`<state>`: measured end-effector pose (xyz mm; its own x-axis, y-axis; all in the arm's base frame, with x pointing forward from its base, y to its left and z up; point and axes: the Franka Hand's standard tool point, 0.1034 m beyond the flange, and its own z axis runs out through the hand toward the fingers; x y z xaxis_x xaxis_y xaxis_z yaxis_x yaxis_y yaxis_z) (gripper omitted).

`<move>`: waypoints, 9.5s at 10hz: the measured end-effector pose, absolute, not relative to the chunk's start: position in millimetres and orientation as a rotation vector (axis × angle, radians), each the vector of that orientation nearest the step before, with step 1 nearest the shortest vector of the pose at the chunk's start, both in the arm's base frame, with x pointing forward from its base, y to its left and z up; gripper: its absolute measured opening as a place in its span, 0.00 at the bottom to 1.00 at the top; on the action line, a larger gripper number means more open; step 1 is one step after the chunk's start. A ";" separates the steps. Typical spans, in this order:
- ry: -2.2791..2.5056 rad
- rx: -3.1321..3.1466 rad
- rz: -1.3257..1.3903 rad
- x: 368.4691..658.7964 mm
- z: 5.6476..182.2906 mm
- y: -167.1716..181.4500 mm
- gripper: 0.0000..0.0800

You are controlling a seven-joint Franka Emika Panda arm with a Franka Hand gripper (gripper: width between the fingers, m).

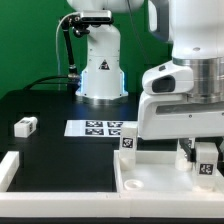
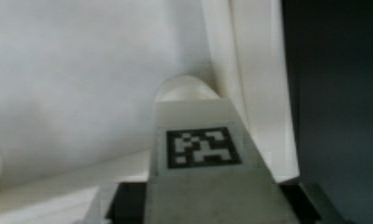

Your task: Assemble square table

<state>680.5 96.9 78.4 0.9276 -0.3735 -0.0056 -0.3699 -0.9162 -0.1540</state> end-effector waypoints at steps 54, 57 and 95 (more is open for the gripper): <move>1.904 -2.243 0.119 678.2 73.2 105.5 0.39; 1.296 -2.652 -0.011 677.5 68.2 100.2 0.62; 0.337 -3.046 -0.132 682.3 72.2 102.8 0.36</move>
Offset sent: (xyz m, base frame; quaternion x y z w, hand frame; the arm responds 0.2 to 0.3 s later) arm 0.0216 0.0362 -0.0003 0.1743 -0.0628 0.5288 0.8283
